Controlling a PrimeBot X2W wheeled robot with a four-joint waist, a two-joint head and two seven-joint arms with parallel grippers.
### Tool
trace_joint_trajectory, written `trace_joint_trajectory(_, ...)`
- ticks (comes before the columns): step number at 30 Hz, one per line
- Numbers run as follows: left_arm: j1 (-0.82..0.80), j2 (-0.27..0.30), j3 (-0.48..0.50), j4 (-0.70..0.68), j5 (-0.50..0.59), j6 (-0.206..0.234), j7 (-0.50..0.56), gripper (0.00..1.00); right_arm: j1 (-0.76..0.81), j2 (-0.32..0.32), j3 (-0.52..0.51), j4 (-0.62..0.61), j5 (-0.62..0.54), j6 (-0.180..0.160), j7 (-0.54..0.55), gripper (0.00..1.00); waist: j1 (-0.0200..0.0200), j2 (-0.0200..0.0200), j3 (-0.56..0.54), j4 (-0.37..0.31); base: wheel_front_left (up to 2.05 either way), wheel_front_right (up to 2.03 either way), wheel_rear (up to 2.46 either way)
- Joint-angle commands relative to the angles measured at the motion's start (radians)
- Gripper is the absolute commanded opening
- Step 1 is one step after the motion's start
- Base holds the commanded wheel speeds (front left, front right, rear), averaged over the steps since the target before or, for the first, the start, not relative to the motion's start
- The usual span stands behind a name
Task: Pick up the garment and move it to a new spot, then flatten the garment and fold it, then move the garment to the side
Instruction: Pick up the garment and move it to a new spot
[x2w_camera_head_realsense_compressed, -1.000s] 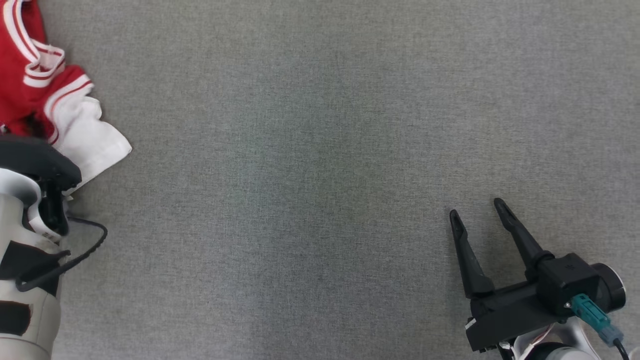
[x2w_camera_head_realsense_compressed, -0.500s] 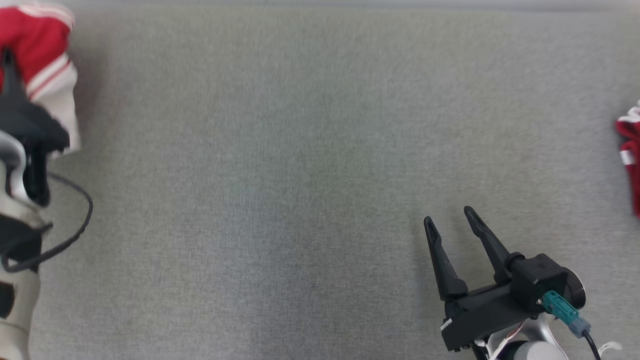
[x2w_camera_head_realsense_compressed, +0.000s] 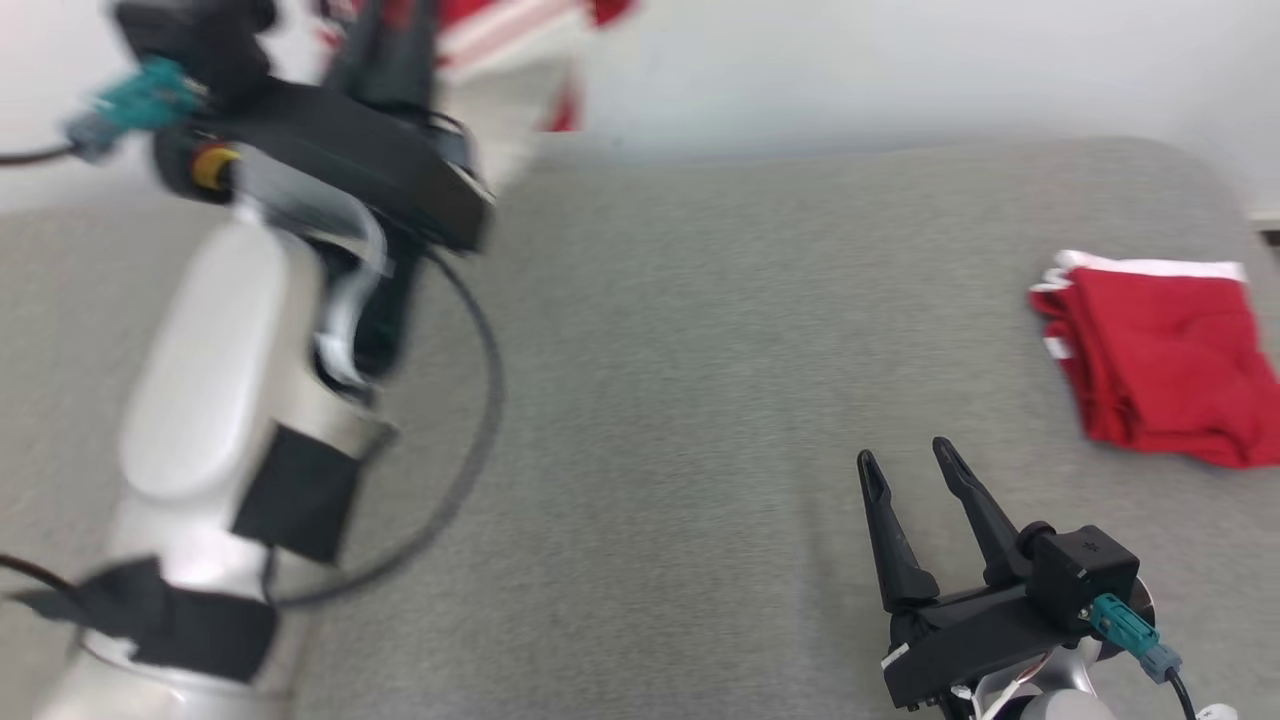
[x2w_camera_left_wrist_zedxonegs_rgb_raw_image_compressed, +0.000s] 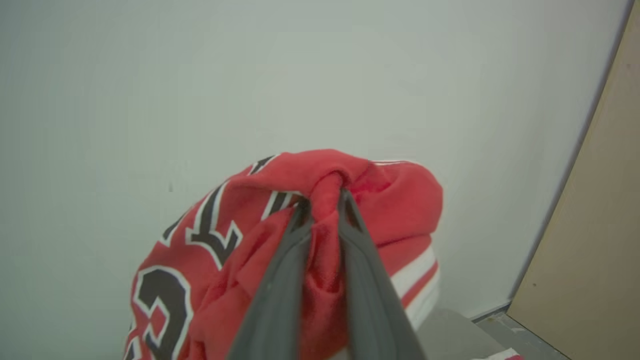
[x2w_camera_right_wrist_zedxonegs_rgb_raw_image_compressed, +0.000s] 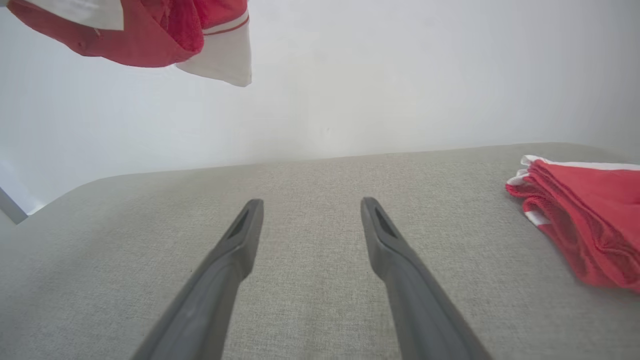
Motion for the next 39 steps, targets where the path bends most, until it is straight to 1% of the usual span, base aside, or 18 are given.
trace_joint_trajectory(1,0.036,-0.007,-0.008,-0.045,-0.013,0.001,0.015,0.0,0.001,0.001,0.002,0.005,0.006,-0.002,-0.007,1.0,0.0002,0.0001,-0.067,-0.099,0.0,0.0,0.0)
trace_joint_trajectory(3,0.087,-0.028,-0.035,-0.121,-0.02,0.015,0.045,0.0,0.004,0.001,0.001,0.014,0.011,-0.002,-0.013,1.0,0.0002,0.0001,-0.068,-0.126,0.0,0.0,0.0)
trace_joint_trajectory(6,0.169,-0.038,-0.081,-0.203,-0.015,0.041,0.087,0.0,0.002,0.001,0.005,0.019,0.018,-0.003,-0.021,1.0,0.0002,0.0001,-0.059,-0.169,0.0,0.0,0.0)
trace_joint_trajectory(8,0.225,-0.04,-0.1,-0.231,-0.023,0.055,0.107,0.0,-0.002,0.001,0.008,0.021,0.023,-0.003,-0.026,1.0,0.0002,0.0001,-0.051,-0.194,0.0,0.0,0.0)
trace_joint_trajectory(12,0.359,-0.049,-0.099,-0.218,-0.068,0.091,0.106,0.0,-0.004,0.002,0.014,0.034,0.031,-0.003,-0.038,1.0,0.0002,0.0001,-0.035,-0.235,0.0,0.0,0.0)
trace_joint_trajectory(13,0.359,-0.049,-0.099,-0.218,-0.068,0.091,0.106,0.0,-0.004,0.002,0.014,0.034,0.031,-0.003,-0.038,1.0,0.0002,0.0001,-0.035,-0.235,0.0,0.0,0.0)
trace_joint_trajectory(17,0.46,-0.053,-0.073,-0.144,-0.094,0.118,0.06,0.0,-0.009,0.001,0.02,0.045,0.035,-0.003,-0.049,1.0,0.0002,0.0001,-0.022,-0.255,0.0,0.0,0.0)
trace_joint_trajectory(18,0.478,-0.048,-0.069,-0.112,-0.09,0.126,0.045,0.22,-0.011,0.002,0.021,0.047,0.035,-0.003,-0.049,1.0,0.0002,0.0001,-0.021,-0.258,0.0,0.0,0.0)
trace_joint_trajectory(19,0.494,-0.041,-0.066,-0.077,-0.081,0.132,0.028,1.0,-0.015,0.002,0.024,0.049,0.035,-0.003,-0.05,1.0,0.0002,0.0001,-0.021,-0.26,0.0,0.0,0.0)
trace_joint_trajectory(20,0.508,-0.029,-0.07,-0.039,-0.065,0.133,0.013,1.0,-0.017,0.002,0.025,0.051,0.036,-0.003,-0.051,1.0,0.0002,0.0001,-0.021,-0.262,0.0,0.0,0.0)
trace_joint_trajectory(23,0.536,-0.034,-0.056,0.051,-0.08,0.129,-0.026,1.0,-0.017,0.001,0.024,0.057,0.036,-0.003,-0.055,1.0,0.0002,0.0001,-0.024,-0.26,0.0,0.0,0.0)
trace_joint_trajectory(27,0.557,-0.046,-0.031,0.096,-0.107,0.108,-0.103,1.0,-0.002,0.001,0.008,0.058,0.027,-0.003,-0.055,1.0,0.0002,0.0001,-0.029,-0.219,0.0,0.0,0.0)
trace_joint_trajectory(29,0.568,-0.053,-0.017,0.089,-0.125,0.091,-0.14,1.0,-0.001,0.002,0.007,0.057,0.025,-0.003,-0.051,1.0,0.0002,0.0001,-0.033,-0.192,0.0,0.0,0.0)
trace_joint_trajectory(32,0.575,-0.043,-0.021,0.06,-0.1,0.072,-0.189,1.0,0.0,0.0,-0.015,0.052,0.016,-0.003,-0.05,1.0,0.0002,0.0001,-0.041,-0.144,0.0,0.0,0.0)
trace_joint_trajectory(37,0.63,0.002,-0.024,-0.023,-0.026,0.045,-0.236,1.0,-0.007,0.001,-0.048,0.044,0.001,-0.003,-0.05,1.0,0.0002,0.0001,-0.057,-0.071,0.0,0.0,0.0)
trace_joint_trajectory(39,0.667,0.019,-0.006,-0.076,0.021,0.044,-0.242,1.0,-0.003,0.001,-0.062,0.046,-0.002,-0.003,-0.05,1.0,0.0002,0.0001,-0.068,-0.049,0.0,0.0,0.0)
